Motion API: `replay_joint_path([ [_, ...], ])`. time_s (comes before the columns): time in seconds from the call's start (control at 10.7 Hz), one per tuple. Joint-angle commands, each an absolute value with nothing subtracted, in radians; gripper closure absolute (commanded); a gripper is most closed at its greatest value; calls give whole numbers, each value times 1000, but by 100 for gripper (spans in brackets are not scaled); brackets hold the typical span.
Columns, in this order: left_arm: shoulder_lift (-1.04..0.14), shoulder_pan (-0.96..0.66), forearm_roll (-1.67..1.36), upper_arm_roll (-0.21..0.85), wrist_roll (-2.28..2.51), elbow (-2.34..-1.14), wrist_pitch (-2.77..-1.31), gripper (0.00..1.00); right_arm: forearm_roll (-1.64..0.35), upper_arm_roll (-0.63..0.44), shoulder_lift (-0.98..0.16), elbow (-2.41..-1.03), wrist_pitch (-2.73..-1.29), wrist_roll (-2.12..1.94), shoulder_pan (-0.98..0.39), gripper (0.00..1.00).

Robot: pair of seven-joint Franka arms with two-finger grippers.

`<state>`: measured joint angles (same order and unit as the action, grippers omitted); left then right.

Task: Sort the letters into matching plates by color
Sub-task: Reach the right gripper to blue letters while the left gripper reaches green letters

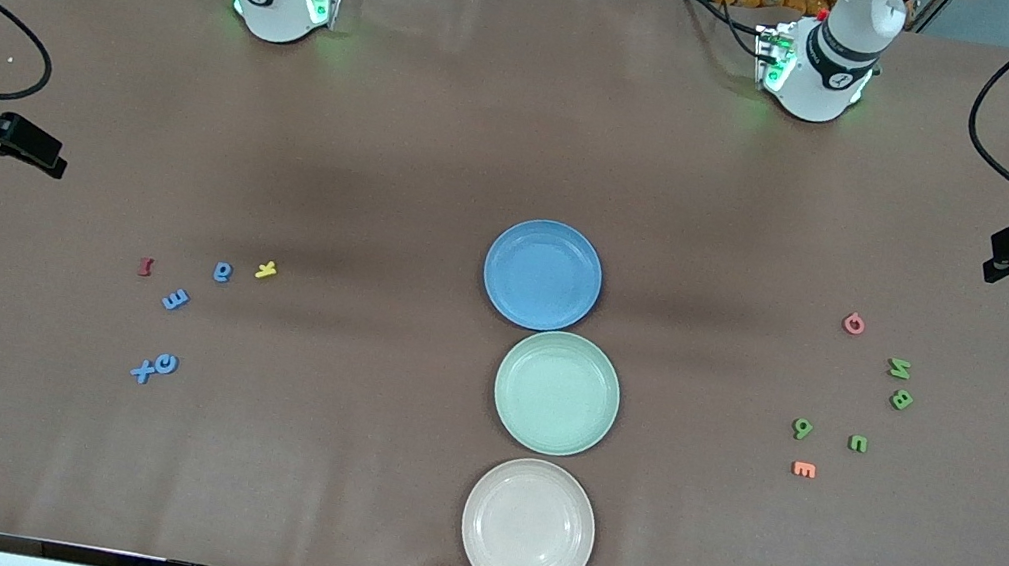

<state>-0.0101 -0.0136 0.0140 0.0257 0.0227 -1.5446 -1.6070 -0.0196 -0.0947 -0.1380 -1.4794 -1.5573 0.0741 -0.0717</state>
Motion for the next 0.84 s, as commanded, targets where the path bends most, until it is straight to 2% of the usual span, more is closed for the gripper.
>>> replay_joint_path([
  [0.0, -11, -18, 38, 26, 2, -1540, -1582, 0, -8, -95, -135, -1477, -1557, 92, -75, 0],
  [0.28, -64, -17, 44, 31, 15, -1600, -1621, 0, -8, -95, -137, -1477, -1559, 92, -75, 0],
  [0.56, -138, -17, 52, 23, 12, -1730, -1845, 0, -12, -97, -162, -1508, -1615, 112, -71, 0],
  [0.75, -214, -17, 52, 21, -12, -1759, -1974, 0, -26, -98, -182, -1586, -1730, 222, -69, 0],
])
